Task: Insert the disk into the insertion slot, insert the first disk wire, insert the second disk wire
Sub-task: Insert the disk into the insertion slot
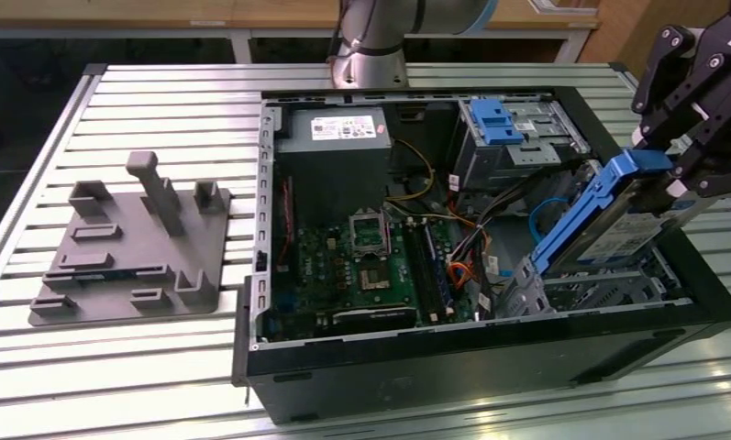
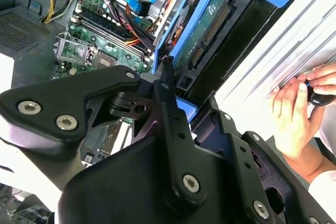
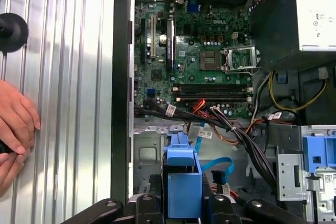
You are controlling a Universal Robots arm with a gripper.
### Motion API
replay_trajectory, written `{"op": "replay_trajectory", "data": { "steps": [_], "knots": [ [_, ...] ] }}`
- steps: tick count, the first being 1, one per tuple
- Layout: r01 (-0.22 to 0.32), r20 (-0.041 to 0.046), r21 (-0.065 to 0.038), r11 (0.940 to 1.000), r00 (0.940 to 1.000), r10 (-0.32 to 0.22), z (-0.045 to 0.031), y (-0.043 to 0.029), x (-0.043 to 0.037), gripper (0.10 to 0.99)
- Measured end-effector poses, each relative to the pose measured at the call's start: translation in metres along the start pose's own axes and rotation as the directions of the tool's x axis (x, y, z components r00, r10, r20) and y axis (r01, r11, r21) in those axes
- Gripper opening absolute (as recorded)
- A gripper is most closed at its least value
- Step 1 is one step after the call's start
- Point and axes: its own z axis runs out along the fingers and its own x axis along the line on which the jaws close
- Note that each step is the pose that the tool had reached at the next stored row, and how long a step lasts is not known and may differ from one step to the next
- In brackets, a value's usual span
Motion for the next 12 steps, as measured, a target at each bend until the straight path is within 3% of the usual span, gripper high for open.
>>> {"op": "replay_trajectory", "data": {
  "steps": [12],
  "knots": [
    [0.007,-0.0021,-0.006,1.0000,1.0000,-0.007,0.0208,-0.0023,0.0012,0.365]
  ]
}}
